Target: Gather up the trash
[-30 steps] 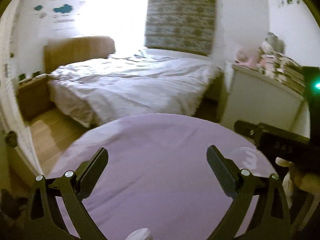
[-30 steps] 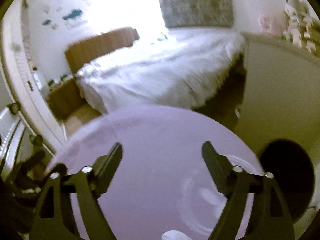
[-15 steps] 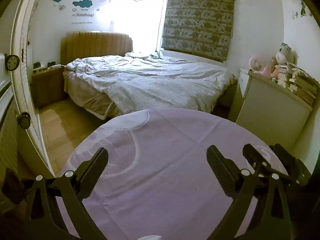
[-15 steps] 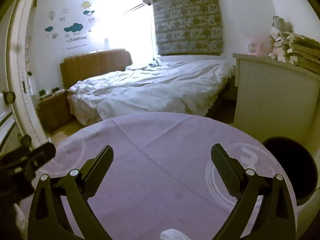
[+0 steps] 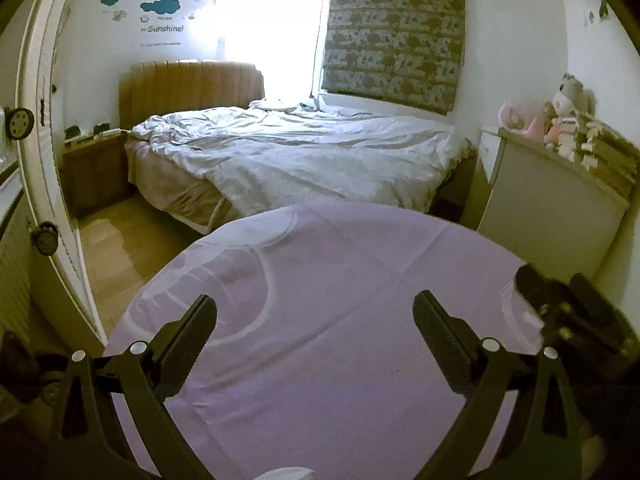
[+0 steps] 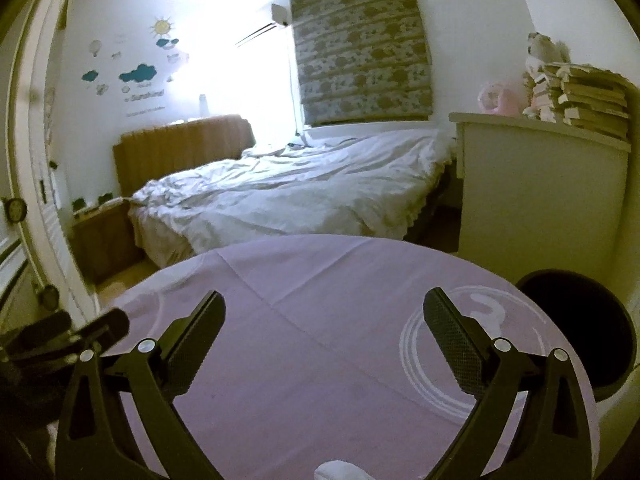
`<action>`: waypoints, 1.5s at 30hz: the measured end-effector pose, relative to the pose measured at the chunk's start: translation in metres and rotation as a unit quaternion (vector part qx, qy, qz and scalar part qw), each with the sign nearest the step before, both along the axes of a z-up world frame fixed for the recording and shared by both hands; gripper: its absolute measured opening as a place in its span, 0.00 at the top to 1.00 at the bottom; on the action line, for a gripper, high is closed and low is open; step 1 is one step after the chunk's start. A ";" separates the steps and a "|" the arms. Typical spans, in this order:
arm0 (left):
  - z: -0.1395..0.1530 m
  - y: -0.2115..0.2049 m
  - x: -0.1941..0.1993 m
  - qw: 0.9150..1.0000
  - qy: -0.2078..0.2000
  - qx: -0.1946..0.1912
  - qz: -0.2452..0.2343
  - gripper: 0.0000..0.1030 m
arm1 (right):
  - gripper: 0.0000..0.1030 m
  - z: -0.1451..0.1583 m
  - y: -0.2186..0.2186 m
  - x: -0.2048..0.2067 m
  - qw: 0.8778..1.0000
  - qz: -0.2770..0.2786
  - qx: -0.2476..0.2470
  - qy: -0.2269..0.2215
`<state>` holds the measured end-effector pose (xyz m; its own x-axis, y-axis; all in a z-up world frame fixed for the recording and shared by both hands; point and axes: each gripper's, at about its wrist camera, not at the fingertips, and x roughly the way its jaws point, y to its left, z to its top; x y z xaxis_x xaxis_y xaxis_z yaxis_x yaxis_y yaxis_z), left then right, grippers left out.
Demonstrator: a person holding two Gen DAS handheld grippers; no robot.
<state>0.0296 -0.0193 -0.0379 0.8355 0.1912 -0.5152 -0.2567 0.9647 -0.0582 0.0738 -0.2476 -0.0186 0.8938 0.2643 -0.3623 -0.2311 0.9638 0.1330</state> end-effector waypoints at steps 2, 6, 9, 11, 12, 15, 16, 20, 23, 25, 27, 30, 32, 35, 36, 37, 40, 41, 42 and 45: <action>-0.001 0.001 0.001 1.000 0.005 -0.002 0.002 0.05 | 0.05 0.000 -0.002 -0.002 1.000 0.001 0.002 -0.005; -0.004 0.001 0.003 1.000 0.020 -0.005 0.007 0.05 | 0.05 0.000 0.003 -0.008 1.000 0.007 -0.010 -0.021; -0.004 0.002 0.002 1.000 0.023 -0.006 0.011 0.05 | 0.05 0.000 0.005 -0.009 0.999 0.009 -0.017 -0.026; -0.004 0.002 0.002 1.000 0.023 -0.007 0.011 0.05 | 0.05 0.000 0.004 -0.009 0.999 0.010 -0.016 -0.026; -0.004 0.002 0.001 1.000 0.023 -0.006 0.012 0.05 | 0.05 0.000 0.004 -0.009 0.999 0.009 -0.017 -0.026; -0.004 0.003 0.001 1.000 0.022 -0.004 0.014 0.05 | 0.05 0.001 0.005 -0.010 0.999 0.009 -0.017 -0.026; -0.004 0.002 0.000 1.000 0.021 -0.003 0.015 0.05 | 0.05 0.001 0.005 -0.010 0.999 0.009 -0.017 -0.026; -0.003 0.000 0.000 1.000 0.022 0.004 0.018 0.05 | 0.05 0.001 0.005 -0.010 1.000 0.009 -0.015 -0.025; -0.002 -0.003 -0.001 1.000 0.021 0.012 0.020 0.05 | 0.05 0.001 0.005 -0.011 1.000 0.006 -0.010 -0.024; -0.002 -0.004 -0.001 0.999 0.021 0.014 0.021 0.05 | 0.05 0.001 0.006 -0.011 1.000 0.006 -0.009 -0.023; -0.002 -0.005 -0.001 0.999 0.021 0.015 0.021 0.05 | 0.05 0.001 0.006 -0.011 1.000 0.006 -0.009 -0.023; -0.001 -0.004 -0.002 0.999 0.020 0.015 0.022 0.05 | 0.05 0.001 0.006 -0.011 1.000 0.006 -0.009 -0.023; -0.002 -0.004 -0.001 0.999 0.021 0.014 0.022 0.05 | 0.05 0.001 0.006 -0.011 1.000 0.005 -0.008 -0.023; -0.002 -0.004 -0.001 0.999 0.024 0.009 0.021 0.05 | 0.05 0.001 0.006 -0.011 1.000 0.006 -0.009 -0.023; -0.002 -0.005 -0.002 0.999 0.024 0.009 0.021 0.05 | 0.05 0.001 0.006 -0.011 1.000 0.006 -0.009 -0.023; -0.002 -0.005 -0.002 0.999 0.024 0.008 0.022 0.05 | 0.05 0.001 0.006 -0.011 1.000 0.005 -0.008 -0.023; -0.001 -0.004 -0.002 0.999 0.024 0.007 0.022 0.05 | 0.05 0.001 0.006 -0.011 1.000 0.005 -0.008 -0.023; -0.001 -0.004 -0.003 0.999 0.024 0.007 0.022 0.05 | 0.05 0.001 0.006 -0.011 1.000 0.005 -0.009 -0.023; -0.001 -0.004 -0.002 0.999 0.024 0.007 0.022 0.05 | 0.05 0.001 0.006 -0.011 1.000 0.006 -0.009 -0.023; -0.001 -0.002 -0.001 0.999 0.024 0.005 0.021 0.05 | 0.05 0.000 0.006 -0.011 1.000 0.005 -0.009 -0.023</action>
